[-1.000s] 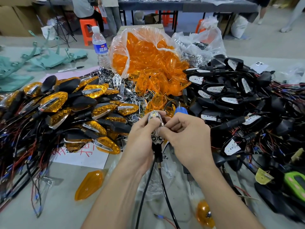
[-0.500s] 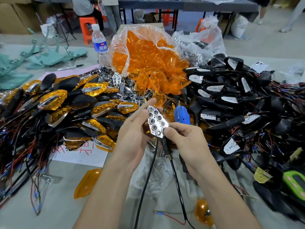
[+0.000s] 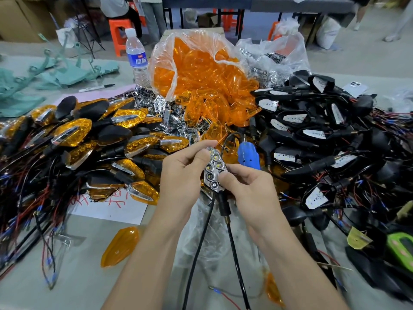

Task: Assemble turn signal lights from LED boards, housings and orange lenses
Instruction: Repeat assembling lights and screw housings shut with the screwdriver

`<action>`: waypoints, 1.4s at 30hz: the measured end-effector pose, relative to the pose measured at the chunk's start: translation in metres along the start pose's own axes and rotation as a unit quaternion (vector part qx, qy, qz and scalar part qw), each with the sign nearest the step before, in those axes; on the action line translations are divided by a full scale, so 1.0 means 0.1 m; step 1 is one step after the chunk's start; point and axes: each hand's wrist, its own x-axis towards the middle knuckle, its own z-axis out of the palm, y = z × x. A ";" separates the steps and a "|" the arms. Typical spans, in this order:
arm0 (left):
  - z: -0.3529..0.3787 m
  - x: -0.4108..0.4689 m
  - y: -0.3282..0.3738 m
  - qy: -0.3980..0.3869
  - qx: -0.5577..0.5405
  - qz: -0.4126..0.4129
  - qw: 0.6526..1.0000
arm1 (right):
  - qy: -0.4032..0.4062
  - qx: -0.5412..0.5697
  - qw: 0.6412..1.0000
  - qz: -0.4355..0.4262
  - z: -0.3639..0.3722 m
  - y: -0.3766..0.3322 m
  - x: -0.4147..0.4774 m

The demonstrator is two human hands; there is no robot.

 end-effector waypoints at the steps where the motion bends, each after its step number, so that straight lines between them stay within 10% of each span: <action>1: 0.00 0.00 0.01 -0.006 -0.005 -0.005 1.000 | 0.005 0.006 1.000 0.003 -0.01 0.00 0.00; 16: -0.06 0.06 0.08 -0.017 0.024 0.006 1.000 | -0.026 0.024 0.999 0.004 0.08 0.07 -0.03; 25: -0.16 0.10 0.17 -0.108 -0.017 -0.148 0.983 | -0.041 0.027 0.998 0.027 0.02 0.07 0.01; 42: -0.04 0.10 0.11 -0.057 0.068 -0.033 0.996 | -0.010 0.013 1.000 0.002 0.04 0.07 0.06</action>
